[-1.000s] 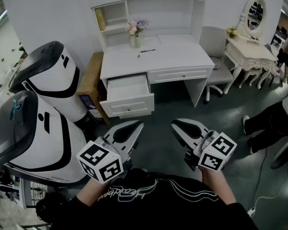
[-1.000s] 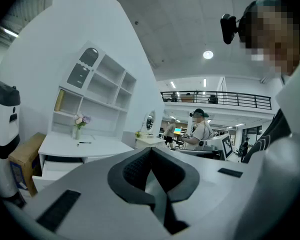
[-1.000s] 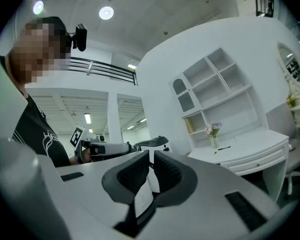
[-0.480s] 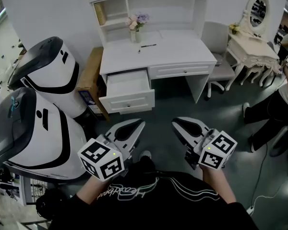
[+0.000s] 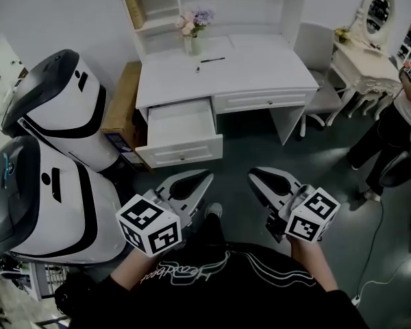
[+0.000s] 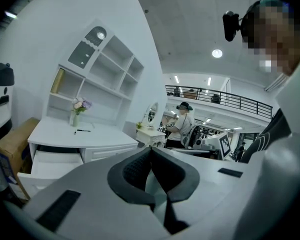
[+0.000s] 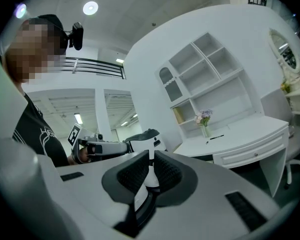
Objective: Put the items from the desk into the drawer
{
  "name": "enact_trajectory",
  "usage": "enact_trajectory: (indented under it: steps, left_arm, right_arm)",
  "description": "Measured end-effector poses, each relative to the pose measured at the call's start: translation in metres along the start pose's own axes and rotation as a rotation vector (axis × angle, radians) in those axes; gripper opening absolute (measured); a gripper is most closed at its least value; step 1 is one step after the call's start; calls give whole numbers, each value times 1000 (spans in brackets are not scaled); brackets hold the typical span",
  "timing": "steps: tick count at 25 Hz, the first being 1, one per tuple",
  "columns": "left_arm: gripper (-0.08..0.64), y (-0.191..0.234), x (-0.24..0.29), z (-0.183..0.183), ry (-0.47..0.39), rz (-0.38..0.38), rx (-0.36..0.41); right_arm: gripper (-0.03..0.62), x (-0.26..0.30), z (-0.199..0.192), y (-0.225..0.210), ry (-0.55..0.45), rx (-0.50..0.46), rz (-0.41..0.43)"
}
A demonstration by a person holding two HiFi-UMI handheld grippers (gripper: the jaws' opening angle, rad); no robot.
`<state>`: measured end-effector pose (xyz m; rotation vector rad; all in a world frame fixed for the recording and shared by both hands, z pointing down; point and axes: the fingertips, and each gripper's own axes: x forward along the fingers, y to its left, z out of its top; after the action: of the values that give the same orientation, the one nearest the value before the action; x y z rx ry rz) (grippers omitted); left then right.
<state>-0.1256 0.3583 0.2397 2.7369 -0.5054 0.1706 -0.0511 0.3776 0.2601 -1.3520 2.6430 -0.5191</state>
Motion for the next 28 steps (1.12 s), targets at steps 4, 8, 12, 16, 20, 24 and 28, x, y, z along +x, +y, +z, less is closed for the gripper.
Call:
enact_trajectory:
  steps: [4, 8, 12, 16, 20, 24, 28]
  left_arm:
    - [20, 54, 41, 12, 31, -17, -22]
    - [20, 115, 88, 30, 59, -24, -45]
    - [20, 179, 130, 54, 83, -26, -68]
    - [20, 242, 166, 71, 99, -33, -88]
    - [20, 287, 194, 73, 111, -34, -99]
    - [21, 314, 216, 69, 115, -19, -103]
    - [21, 341, 239, 67, 133, 41, -96]
  right_arm:
    - [60, 41, 3, -54, 19, 42, -25]
    - [60, 89, 12, -115, 37, 82, -46]
    - [60, 143, 30, -171, 50, 113, -58]
    - [60, 193, 47, -219, 57, 123, -71]
    - [60, 222, 50, -254, 70, 132, -86]
    - [60, 235, 45, -281, 90, 147, -96]
    - [60, 241, 46, -310, 92, 171, -93]
